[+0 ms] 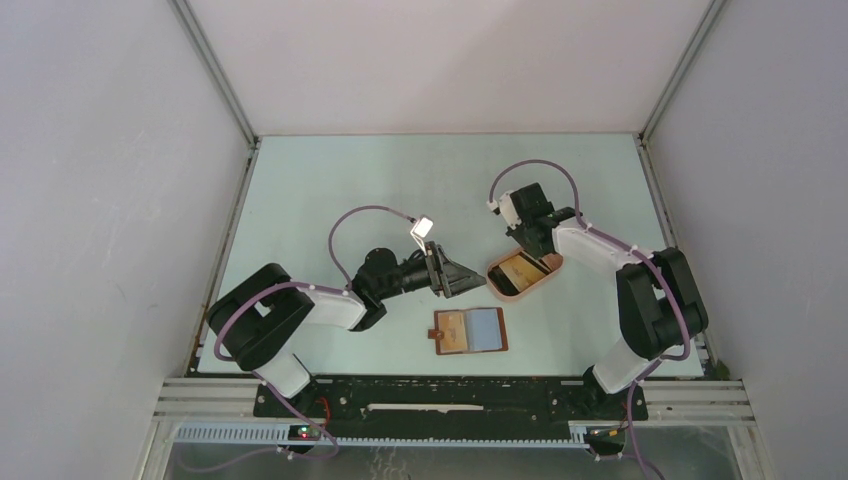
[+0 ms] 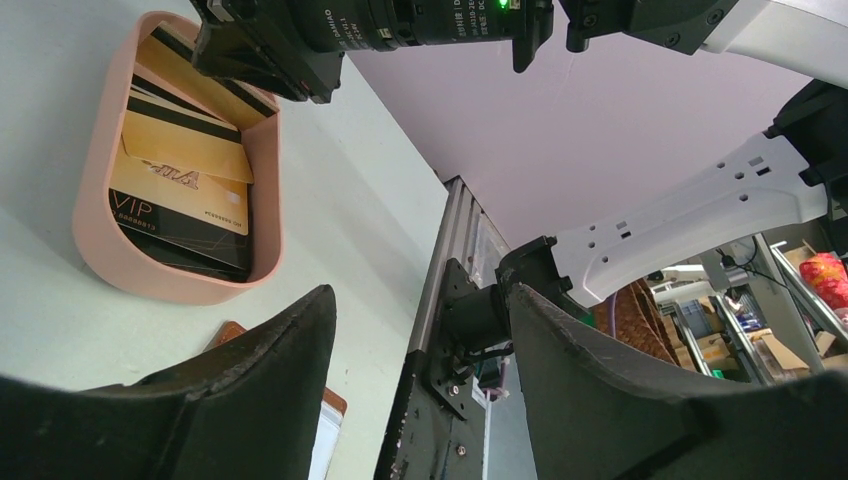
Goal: Put the credit cards into the card holder
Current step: Pick up the credit card from the storage box.
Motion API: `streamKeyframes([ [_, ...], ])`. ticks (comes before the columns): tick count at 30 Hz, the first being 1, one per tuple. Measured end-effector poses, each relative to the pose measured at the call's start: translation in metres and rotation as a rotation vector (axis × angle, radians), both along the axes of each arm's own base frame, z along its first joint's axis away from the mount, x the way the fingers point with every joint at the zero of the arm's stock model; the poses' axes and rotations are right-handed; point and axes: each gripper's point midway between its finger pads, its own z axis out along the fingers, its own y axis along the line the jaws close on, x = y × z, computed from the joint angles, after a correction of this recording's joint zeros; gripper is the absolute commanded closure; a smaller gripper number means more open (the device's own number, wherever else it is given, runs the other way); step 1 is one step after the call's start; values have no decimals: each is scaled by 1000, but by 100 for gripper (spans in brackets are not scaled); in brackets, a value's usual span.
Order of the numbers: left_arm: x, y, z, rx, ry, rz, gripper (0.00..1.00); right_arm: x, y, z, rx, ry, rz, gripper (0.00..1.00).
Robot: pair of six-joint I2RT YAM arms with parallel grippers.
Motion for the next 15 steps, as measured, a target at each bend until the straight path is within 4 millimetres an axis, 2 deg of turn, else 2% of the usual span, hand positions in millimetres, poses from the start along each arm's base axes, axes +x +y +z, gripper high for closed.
streamKeyframes([
  [3, 0, 0, 0, 0, 0, 0, 31, 0, -2, 0, -3, 0, 0, 99],
  [4, 0, 0, 0, 0, 0, 0, 31, 1, -2, 0, -1, 0, -4, 100],
  [10, 0, 0, 0, 0, -1, 0, 31, 1, -2, 4, 37, -4, -6, 100],
  [12, 1, 1, 0, 0, -3, 2, 31, 0, -2, 11, 84, -9, -6, 100],
  [15, 1, 7, 0, 8, -18, 11, 30, -1, -4, 31, 185, -36, -7, 100],
])
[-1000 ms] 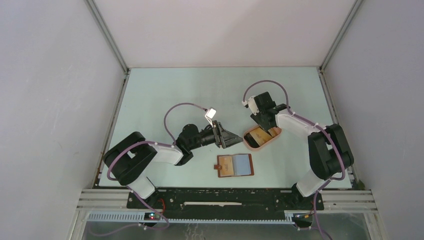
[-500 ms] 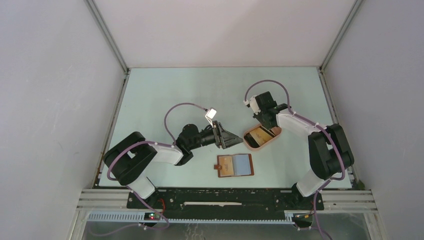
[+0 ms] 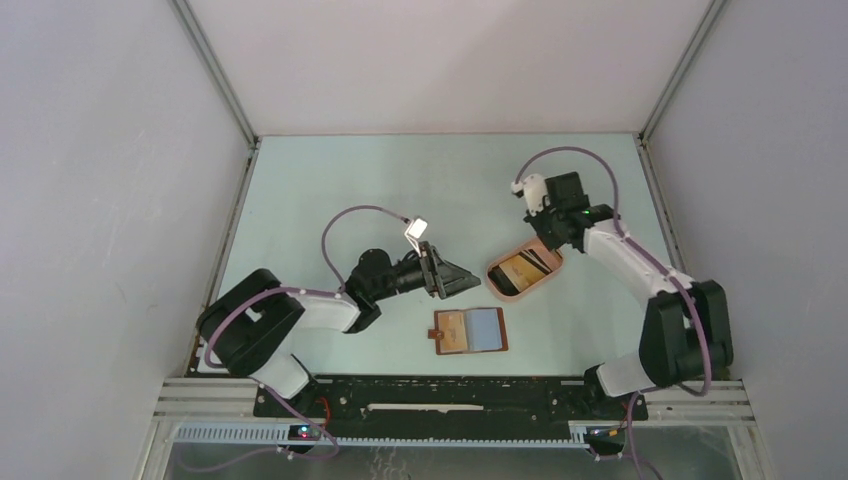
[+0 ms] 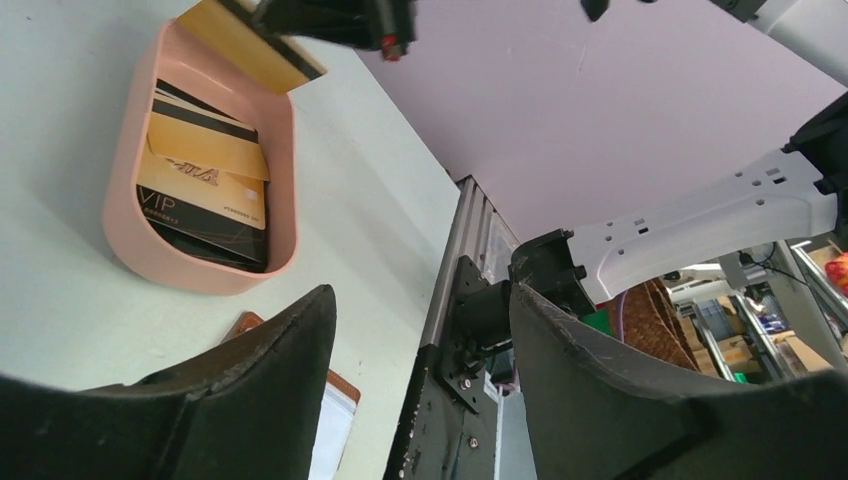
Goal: Put the credit cards into the card holder
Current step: Pick up the credit card from the storage box.
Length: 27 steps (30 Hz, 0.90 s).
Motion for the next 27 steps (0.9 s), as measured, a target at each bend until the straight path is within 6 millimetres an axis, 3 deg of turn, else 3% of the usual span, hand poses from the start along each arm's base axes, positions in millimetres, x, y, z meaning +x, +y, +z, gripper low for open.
streamKeyframes([
  [3, -4, 8, 4, 22, -38, 10, 28, -1, 1, 26, 109, -50, 14, 100],
  [8, -8, 24, 32, 42, -174, 54, 19, -13, 14, 64, 297, -102, 78, 100],
  [12, -18, 41, 49, 25, -279, 83, 15, -38, 44, 92, 537, -73, 184, 100],
  [15, -27, 50, 41, 9, -280, 88, 16, -62, 75, 110, 751, 5, 282, 100],
  [21, -54, 57, 14, -23, -201, 80, 20, -109, 114, 108, 1079, 248, 361, 100],
  [27, -73, 56, 3, -68, -143, 92, 25, -134, 140, 108, 1212, 458, 422, 100],
])
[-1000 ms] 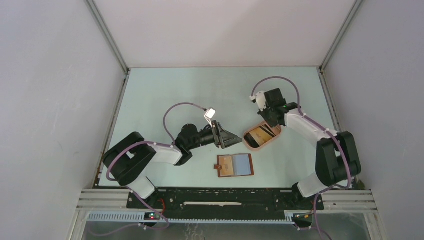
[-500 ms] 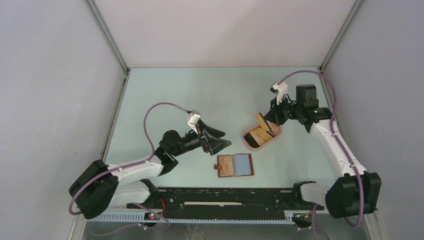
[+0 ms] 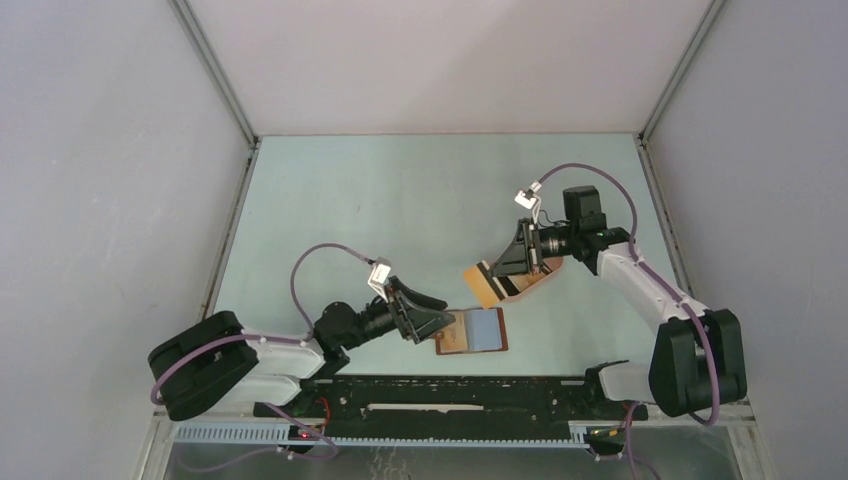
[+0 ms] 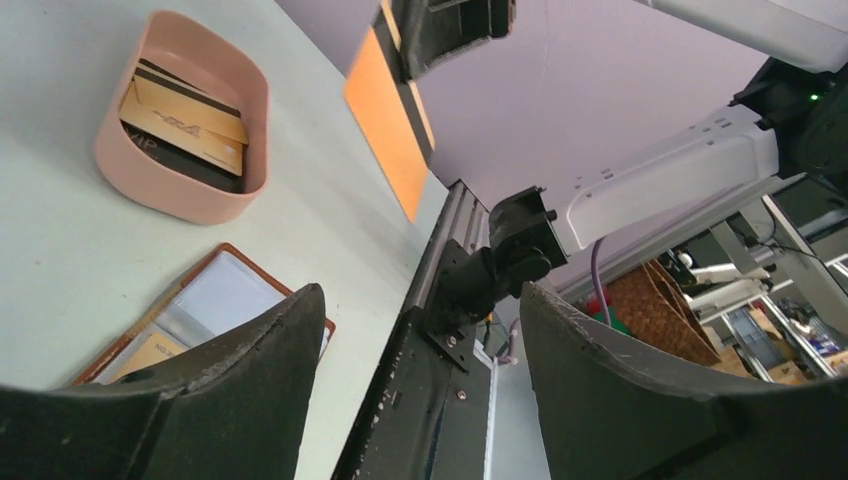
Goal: Put the credit cards into the card holder
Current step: Pick up the credit card from the storage box.
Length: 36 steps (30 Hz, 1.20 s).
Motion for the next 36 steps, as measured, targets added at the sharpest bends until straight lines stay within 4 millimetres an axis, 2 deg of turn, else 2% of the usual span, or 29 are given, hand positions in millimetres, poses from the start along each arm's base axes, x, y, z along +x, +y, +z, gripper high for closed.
streamKeyframes([
  [12, 18, 2, 10, -60, 24, 100, 44, -27, 23, -8, 52, 105, 172, 100],
  [18, 24, -6, 13, -67, 32, 97, 55, -31, 28, -6, 53, 86, 208, 100],
  [20, 24, -10, 14, -71, 37, 84, 63, -32, 29, -5, 53, 80, 213, 100],
  [22, 24, -13, 15, -74, 44, 74, 75, -33, 29, -6, 52, 76, 216, 100],
  [24, 23, -17, 15, -75, 52, 55, 94, -33, 29, -7, 50, 75, 218, 100],
  [25, 22, -19, 16, -77, 55, 45, 99, -34, 29, -7, 49, 75, 222, 100],
  [27, 20, -22, 16, -80, 61, 26, 100, -36, 30, -7, 48, 75, 229, 100],
  [28, 20, -22, 15, -79, 59, 20, 100, -36, 30, -7, 45, 73, 230, 90],
  [30, 20, -22, 13, -77, 57, 12, 100, -36, 30, -8, 33, 64, 228, 57],
  [31, 20, -22, 13, -77, 55, 5, 100, -36, 30, -8, 21, 53, 228, 45],
  [32, 19, -22, 11, -74, 54, -2, 100, -36, 31, -9, 8, 46, 228, 37],
  [35, 20, -19, 7, -63, 59, -22, 100, -29, 30, -7, -48, -38, 219, 33],
  [36, 22, -14, 4, -59, 66, -19, 100, -22, 27, -5, -89, -124, 201, 33],
])
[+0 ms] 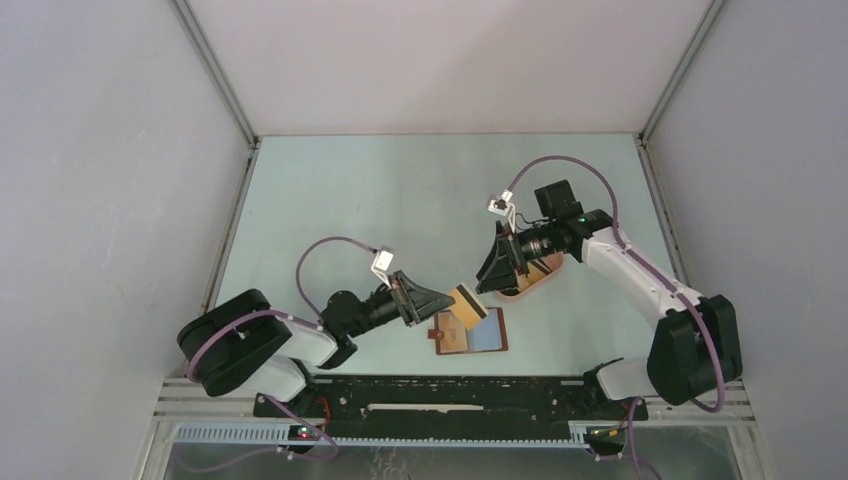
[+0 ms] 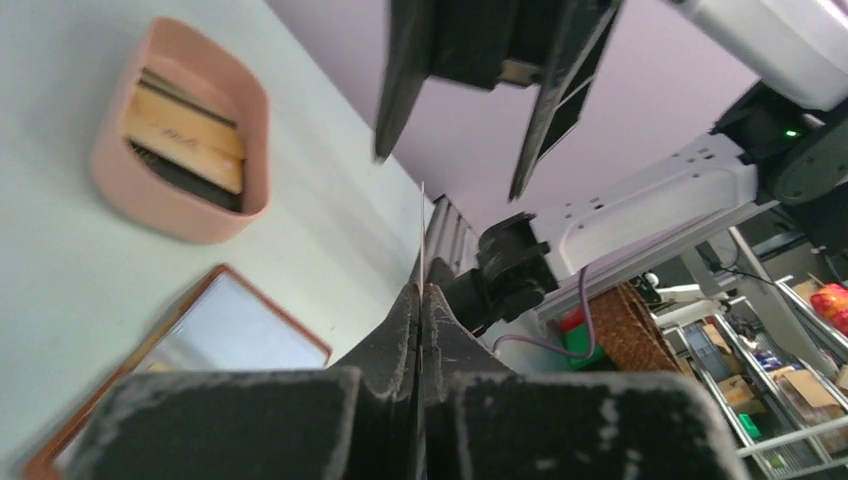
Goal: Put the credit cards into the card holder
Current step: Pick up the credit card from the storage box, then insert the credit card into the card holder.
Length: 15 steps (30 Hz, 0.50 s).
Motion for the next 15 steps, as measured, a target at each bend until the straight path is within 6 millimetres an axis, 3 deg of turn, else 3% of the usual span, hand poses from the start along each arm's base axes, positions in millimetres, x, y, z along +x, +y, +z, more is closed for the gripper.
streamKeyframes([
  [2, 1, 10, -11, 21, 25, 4, 100, 3, -5, 0, -26, -65, -17, 37],
  [4, -1, 18, -25, 50, 69, -4, 100, 5, -14, 0, -69, -156, -38, 48],
  [7, -6, 20, -42, 98, 137, -49, 100, 2, -23, -5, -142, -321, -30, 77],
  [10, -12, 21, -63, 156, 216, -95, 100, -18, -22, -31, -200, -433, 85, 99],
  [15, -12, 23, -83, 225, 314, -126, 100, -59, -32, -100, -331, -532, 325, 100],
])
